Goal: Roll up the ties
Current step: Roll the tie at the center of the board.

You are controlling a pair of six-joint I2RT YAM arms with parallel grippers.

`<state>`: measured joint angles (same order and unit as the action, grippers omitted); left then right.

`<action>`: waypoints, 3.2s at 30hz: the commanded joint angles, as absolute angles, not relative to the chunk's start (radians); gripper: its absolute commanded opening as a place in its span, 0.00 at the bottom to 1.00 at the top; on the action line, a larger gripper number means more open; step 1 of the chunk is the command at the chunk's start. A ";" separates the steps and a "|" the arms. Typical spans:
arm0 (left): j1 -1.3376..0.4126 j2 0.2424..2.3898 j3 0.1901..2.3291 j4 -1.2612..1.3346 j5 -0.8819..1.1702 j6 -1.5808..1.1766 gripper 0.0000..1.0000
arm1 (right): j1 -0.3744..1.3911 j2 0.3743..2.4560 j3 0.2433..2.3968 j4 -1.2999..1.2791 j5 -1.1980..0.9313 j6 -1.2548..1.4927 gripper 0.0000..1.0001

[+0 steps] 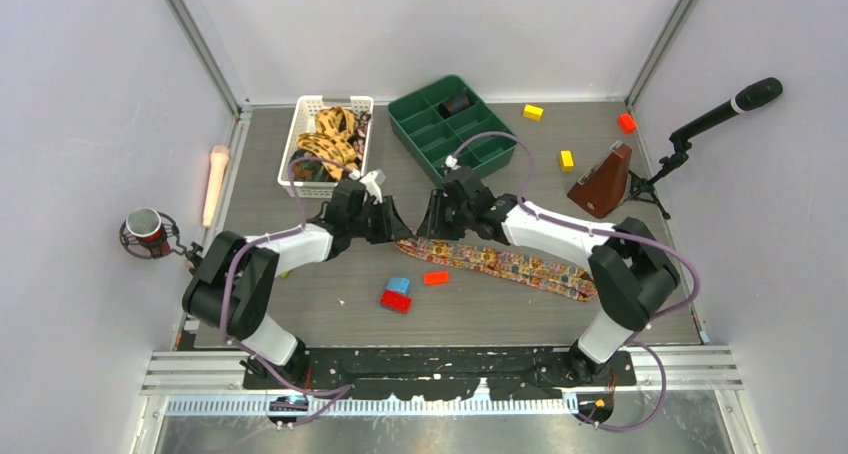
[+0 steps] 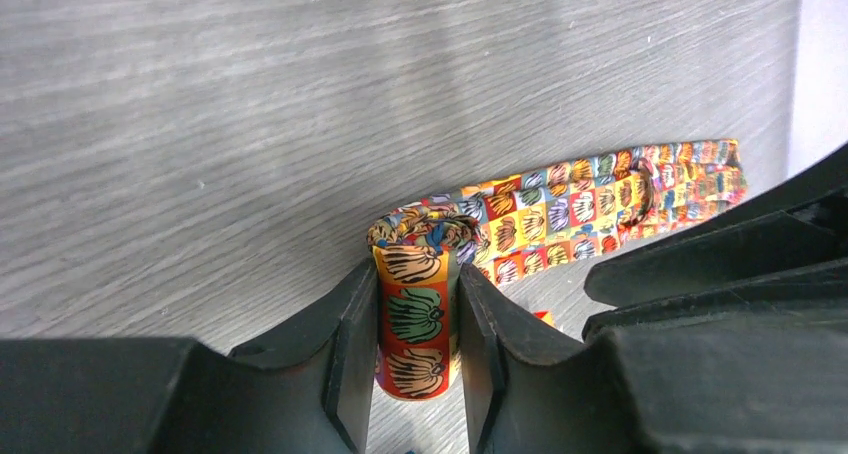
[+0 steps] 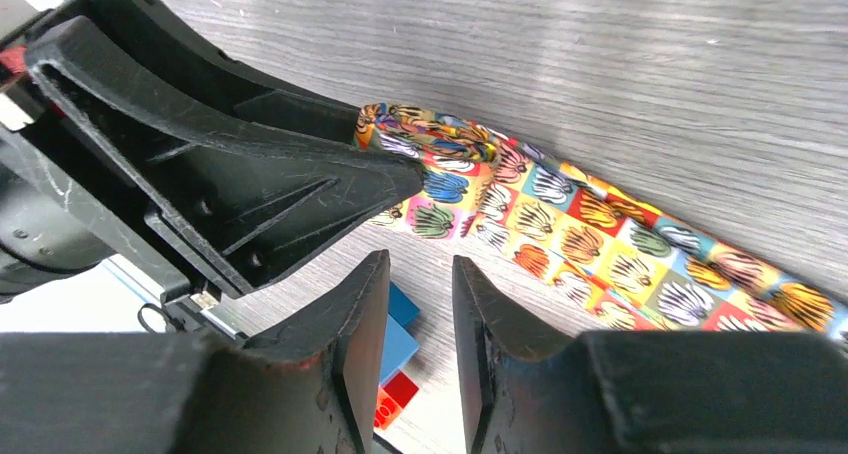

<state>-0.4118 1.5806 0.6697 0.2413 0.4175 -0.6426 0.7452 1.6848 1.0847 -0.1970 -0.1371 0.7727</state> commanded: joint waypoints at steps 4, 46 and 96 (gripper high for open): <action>-0.514 1.494 0.830 -0.129 0.120 -0.425 0.33 | 0.730 1.534 1.006 -0.200 0.055 0.760 0.37; -0.912 1.922 1.263 -0.624 -0.876 -0.180 0.32 | 0.629 1.134 0.797 -0.273 0.402 0.855 0.39; -0.828 1.683 1.182 -0.495 -0.402 -0.436 0.52 | 0.627 1.101 0.758 -0.193 0.343 0.813 0.46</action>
